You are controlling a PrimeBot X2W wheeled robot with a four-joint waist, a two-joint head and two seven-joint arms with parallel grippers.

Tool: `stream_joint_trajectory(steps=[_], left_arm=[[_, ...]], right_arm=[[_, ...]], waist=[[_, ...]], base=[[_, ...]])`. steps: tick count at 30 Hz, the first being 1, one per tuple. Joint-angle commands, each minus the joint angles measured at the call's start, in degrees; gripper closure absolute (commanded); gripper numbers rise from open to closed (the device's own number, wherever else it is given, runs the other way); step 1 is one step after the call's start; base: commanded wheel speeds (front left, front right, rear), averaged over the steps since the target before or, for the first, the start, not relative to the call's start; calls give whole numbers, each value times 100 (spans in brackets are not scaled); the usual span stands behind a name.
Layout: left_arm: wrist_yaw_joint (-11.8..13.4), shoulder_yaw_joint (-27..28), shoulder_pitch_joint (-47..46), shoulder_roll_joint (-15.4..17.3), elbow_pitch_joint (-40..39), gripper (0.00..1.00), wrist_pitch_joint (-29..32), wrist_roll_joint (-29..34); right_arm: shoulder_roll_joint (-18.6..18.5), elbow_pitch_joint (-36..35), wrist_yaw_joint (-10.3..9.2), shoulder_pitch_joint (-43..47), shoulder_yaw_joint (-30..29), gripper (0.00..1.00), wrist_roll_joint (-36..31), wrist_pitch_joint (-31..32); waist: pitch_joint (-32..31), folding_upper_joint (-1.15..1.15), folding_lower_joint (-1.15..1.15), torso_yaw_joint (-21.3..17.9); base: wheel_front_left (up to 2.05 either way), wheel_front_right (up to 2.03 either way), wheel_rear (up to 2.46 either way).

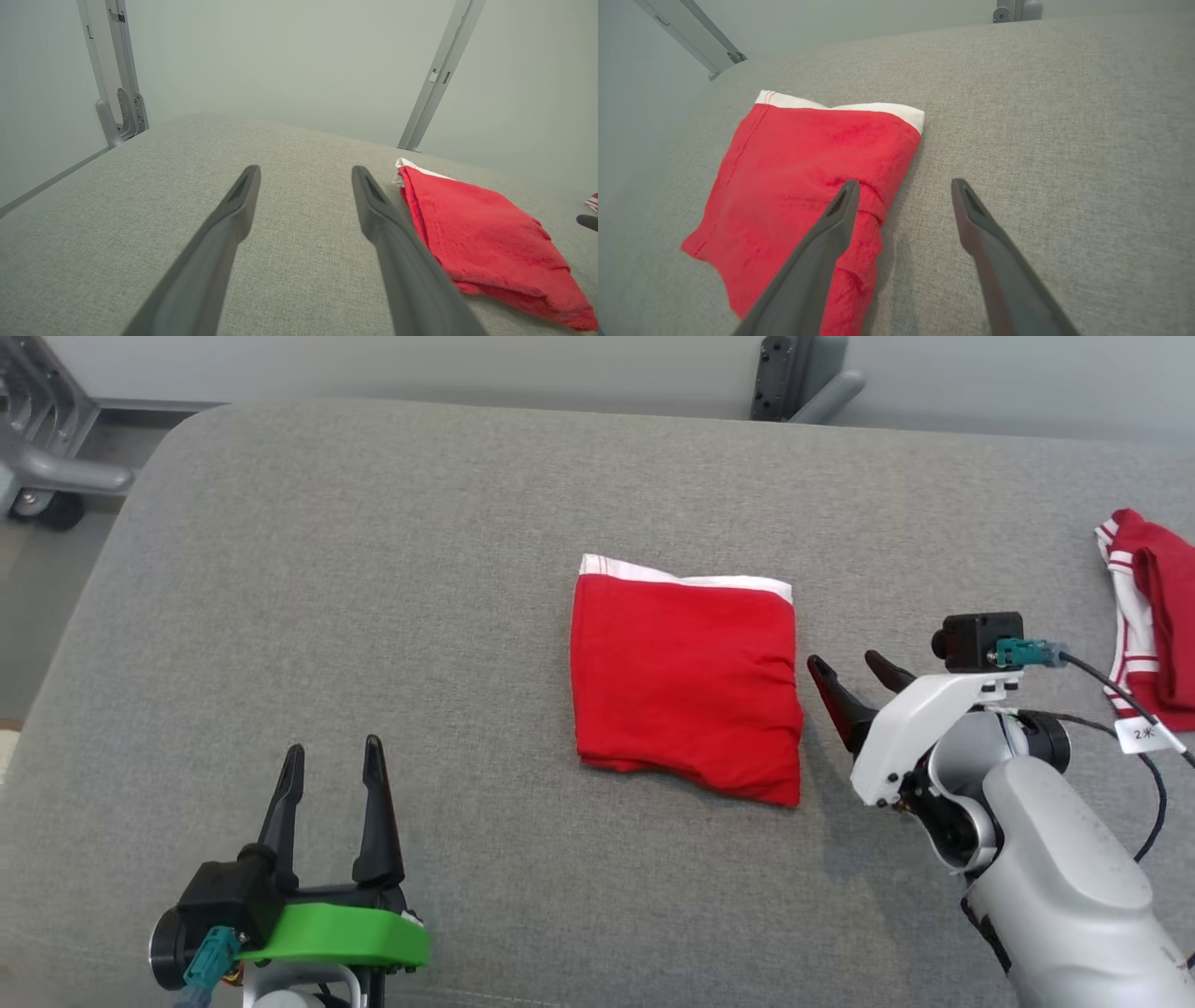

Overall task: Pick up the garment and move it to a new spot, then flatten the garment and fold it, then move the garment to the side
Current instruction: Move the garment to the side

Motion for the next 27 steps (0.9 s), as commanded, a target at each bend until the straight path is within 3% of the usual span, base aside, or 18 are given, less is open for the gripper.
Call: stream_joint_trajectory(steps=[1,8,15,16,17,18,19,27], left_arm=[[26,-19,-107,12,-1,0,0,-26],[44,-90,-130,12,29,0,0,-44],[61,-114,-87,12,25,0,0,-28],[63,-111,-76,12,20,0,0,-22],[46,-89,-80,12,30,0,0,-15],[33,-72,-85,12,37,0,0,-2],[26,-67,-91,12,32,0,0,8],[3,-81,-197,11,-30,0,0,90]], right_arm=[[-126,159,-2,-184,118,0,239,168],[-503,801,-2,-607,638,0,1356,1070],[-580,956,-2,-677,988,3,1974,1290],[-586,948,-2,-694,1040,35,2052,1275],[-608,939,-2,-714,1103,60,2115,1255],[-637,912,-2,-742,1170,74,2142,1197],[-663,911,-2,-771,1219,99,2173,1115],[-891,912,-2,-1040,1631,100,2240,618]], waist=[[192,38,0,275],[305,38,0,628],[284,38,0,713],[284,38,0,712],[284,38,0,706],[288,38,0,696],[294,38,0,683],[363,38,0,413]], base=[[0,0,0],[0,0,0],[0,0,0],[0,0,0],[0,0,0],[0,0,0],[0,0,0],[0,0,0]])
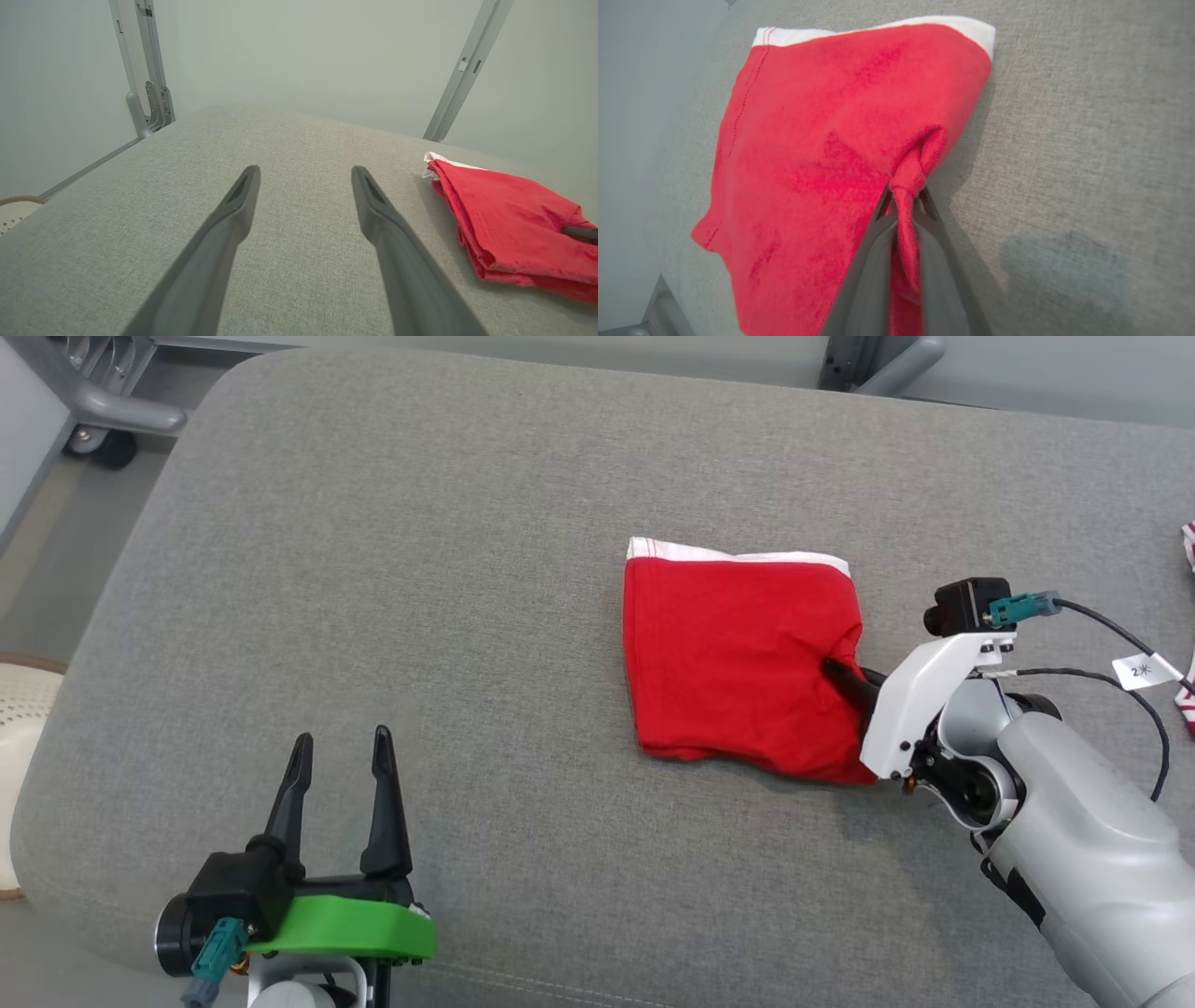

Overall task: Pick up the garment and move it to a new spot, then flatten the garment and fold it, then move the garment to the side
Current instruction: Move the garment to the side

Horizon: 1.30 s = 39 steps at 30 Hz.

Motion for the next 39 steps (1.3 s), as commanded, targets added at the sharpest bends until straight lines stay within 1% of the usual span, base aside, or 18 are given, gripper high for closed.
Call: stream_joint_trajectory(steps=[1,8,13,20,23,26,29,33,39], left_arm=[[-5,6,-104,9,-22,0,0,55],[-95,-102,-253,9,-34,0,0,108],[-147,-208,-414,9,-30,0,0,178],[-269,-264,-699,11,45,0,0,363],[-312,-235,-817,31,72,0,0,474],[-371,-231,-943,79,117,0,0,545],[-422,-257,-1074,101,182,0,0,613],[-469,-269,-1173,102,251,0,0,660],[-480,-240,-1181,89,306,0,0,641]], right_arm=[[-73,-9,-1,-57,44,100,36,-53],[-432,-26,-1,-288,296,100,12,-194],[-633,-31,-1,-478,365,100,-1,-283],[-741,-97,-1,-680,410,100,41,-423],[-724,-133,-1,-783,440,100,49,-479],[-684,-132,-1,-887,487,100,40,-524],[-633,-80,-1,-972,530,100,55,-604],[-593,23,-1,-1037,580,100,96,-711],[-629,177,-1,-1167,683,100,60,-823]], waist=[[29,38,0,-131],[142,38,0,-613],[277,38,0,-1138],[529,38,0,-2043],[684,38,0,-2437],[834,38,0,-2746],[927,38,0,-2921],[966,38,0,-2989],[924,38,0,-2811]], base=[[0,0,0],[0,0,0],[0,0,0],[0,0,0],[0,0,0],[0,0,0],[0,0,0],[0,0,0],[0,0,0]])
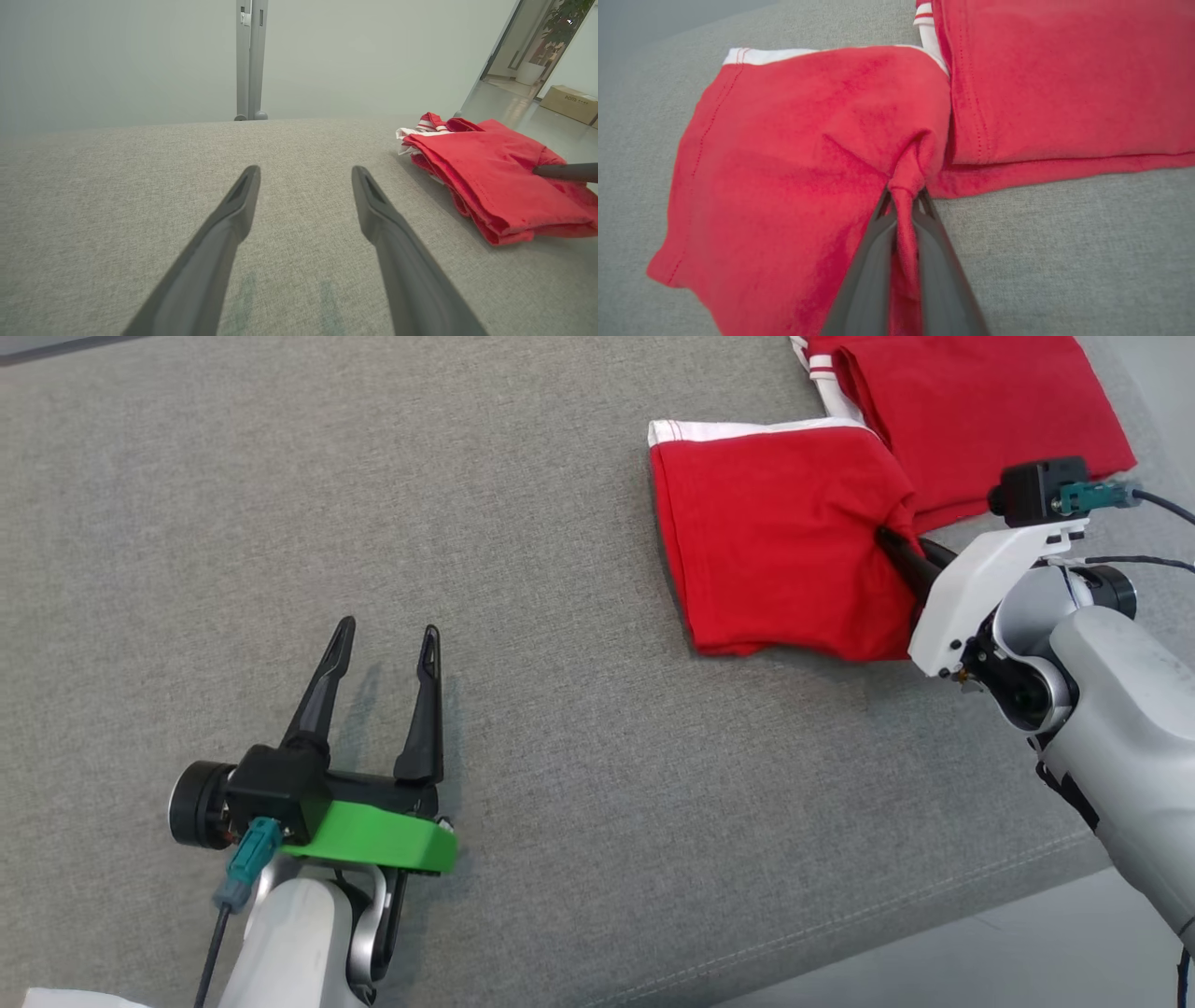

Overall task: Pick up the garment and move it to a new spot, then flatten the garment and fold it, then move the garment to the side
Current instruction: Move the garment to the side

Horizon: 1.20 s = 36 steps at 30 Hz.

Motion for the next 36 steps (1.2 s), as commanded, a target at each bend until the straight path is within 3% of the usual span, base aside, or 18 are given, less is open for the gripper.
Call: stream_joint_trajectory(steps=[1,19,30,36], left_arm=[[-14,32,-40,38,9,0,-1,-22],[68,54,158,-30,-164,0,0,-150],[70,87,305,-36,-295,0,0,-43],[13,50,216,-21,-324,0,0,29]], right_arm=[[-22,15,-1,-126,35,100,-44,-36],[-777,380,-2,-1577,394,100,-557,682],[-1498,264,-2,-1529,391,100,-483,1130],[-1550,481,-2,-1473,340,100,-561,1075]], waist=[[-19,38,0,103],[-130,38,0,993],[-190,38,0,898],[-81,38,0,901]], base=[[0,0,0],[0,0,0],[0,0,0],[0,0,0]])
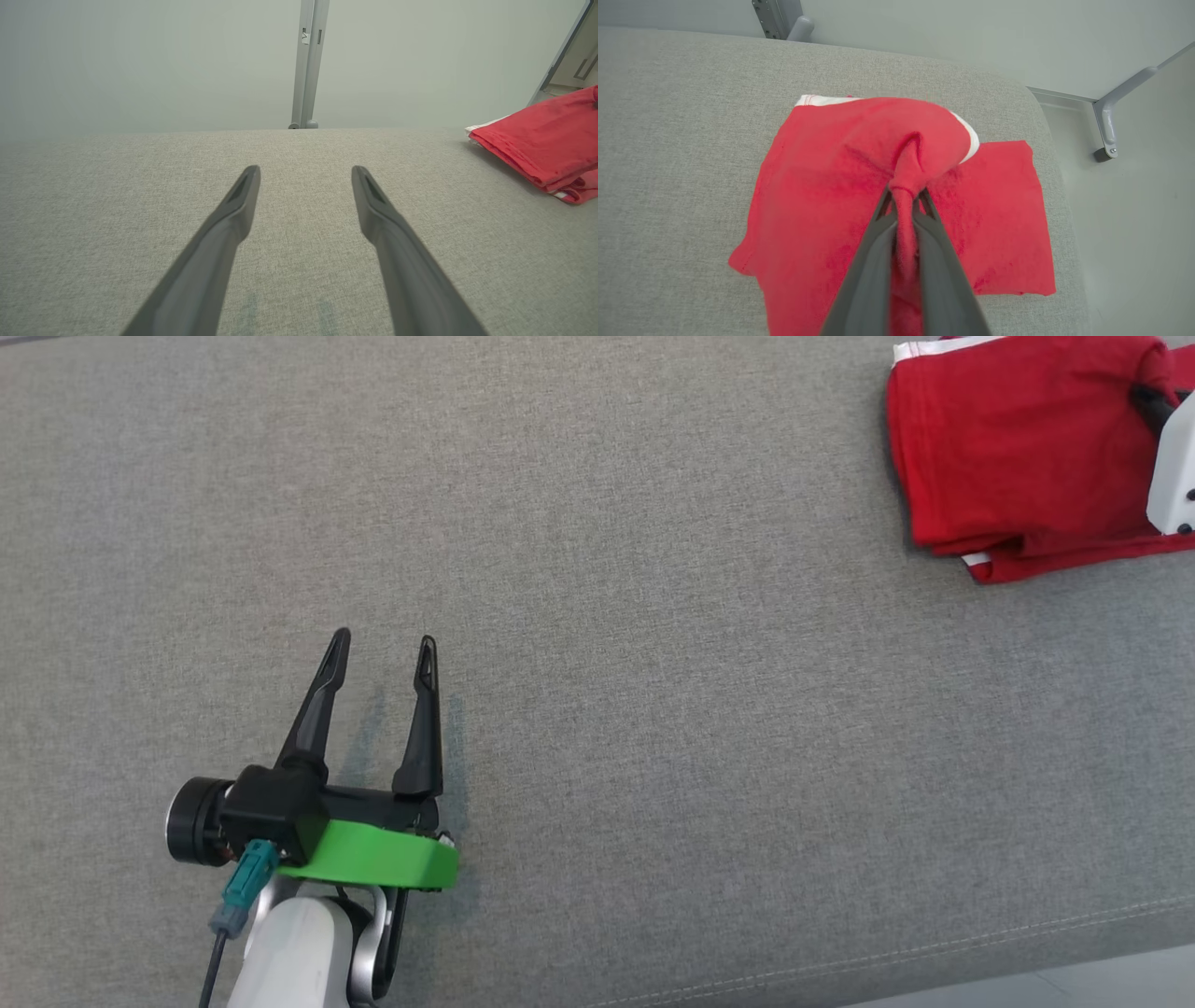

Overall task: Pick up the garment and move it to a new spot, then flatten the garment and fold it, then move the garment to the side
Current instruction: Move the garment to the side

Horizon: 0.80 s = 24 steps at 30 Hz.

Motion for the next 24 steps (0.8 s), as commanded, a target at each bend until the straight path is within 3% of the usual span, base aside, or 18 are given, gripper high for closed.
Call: stream_joint_trajectory(steps=[1,16,24], left_arm=[[-45,-6,-59,27,-12,0,0,40],[-67,-123,-114,174,-25,0,0,177],[-31,-222,-180,185,-56,0,32,189]], right_arm=[[-5,61,-3,46,-23,100,-37,-73],[-215,1329,-4,-338,-144,100,-558,-770],[-60,1711,-4,-300,-4,100,-804,-1093]], waist=[[60,38,0,27],[398,38,0,270],[437,38,0,259]], base=[[0,0,0],[0,0,0],[0,0,0]])
